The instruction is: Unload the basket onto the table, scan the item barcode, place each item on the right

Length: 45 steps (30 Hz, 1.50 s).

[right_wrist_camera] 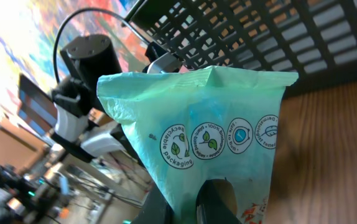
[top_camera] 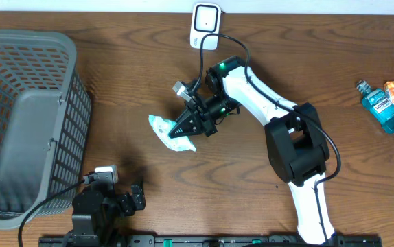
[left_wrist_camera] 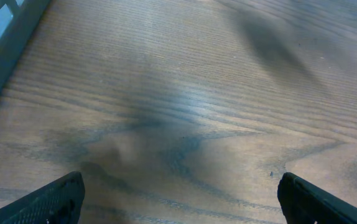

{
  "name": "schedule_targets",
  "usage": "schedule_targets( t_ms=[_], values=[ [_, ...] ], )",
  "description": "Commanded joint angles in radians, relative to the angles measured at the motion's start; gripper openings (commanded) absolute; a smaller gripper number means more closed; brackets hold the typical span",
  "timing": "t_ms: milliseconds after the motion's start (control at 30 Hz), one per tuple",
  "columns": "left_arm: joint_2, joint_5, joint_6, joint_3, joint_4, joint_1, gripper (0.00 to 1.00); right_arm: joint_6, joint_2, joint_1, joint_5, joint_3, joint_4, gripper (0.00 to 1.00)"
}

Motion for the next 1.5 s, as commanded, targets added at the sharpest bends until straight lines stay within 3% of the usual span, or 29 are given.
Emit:
schedule_targets(
  t_ms=[0, 167, 367, 467, 567, 600, 833, 1067, 1333, 1467],
  values=[
    [-0.001, 0.012, 0.002, -0.008, -0.032, 0.003, 0.99, -0.116, -0.023, 0.005, -0.043, -0.002, -0.002, 0.01],
    [-0.001, 0.012, 0.002, -0.008, -0.032, 0.003, 0.99, -0.085, -0.023, -0.008, 0.036, -0.001, -0.035, 0.01],
    [-0.001, 0.012, 0.002, -0.008, -0.032, 0.003, 0.99, 0.218, -0.023, -0.076, 0.289, 0.063, 0.000, 0.01],
    [-0.001, 0.012, 0.002, -0.008, -0.032, 0.003, 0.99, 0.542, -0.023, -0.114, 0.517, 0.134, 0.164, 0.01],
    [-0.001, 0.012, 0.002, -0.008, -0.032, 0.003, 0.99, 1.069, -0.023, -0.126, 1.014, 0.171, 0.419, 0.01],
    [-0.001, 0.012, 0.002, -0.008, -0.032, 0.003, 0.99, 1.146, -0.023, -0.123, 1.195, 0.180, 0.457, 0.01],
    [-0.001, 0.012, 0.002, -0.008, -0.032, 0.003, 0.99, 1.205, -0.020, -0.098, 1.716, 0.199, 0.570, 0.01],
    [-0.001, 0.012, 0.002, -0.008, -0.032, 0.003, 0.99, 1.180, -0.010, -0.101, 1.846, 0.199, 0.750, 0.01],
    [-0.001, 0.012, 0.002, -0.008, -0.032, 0.003, 0.99, 0.993, -0.001, -0.102, 1.951, 0.205, 0.992, 0.01],
    [-0.001, 0.012, 0.002, -0.008, -0.032, 0.003, 0.99, 0.901, 0.061, -0.102, 1.980, 0.289, 1.025, 0.01]
  ],
)
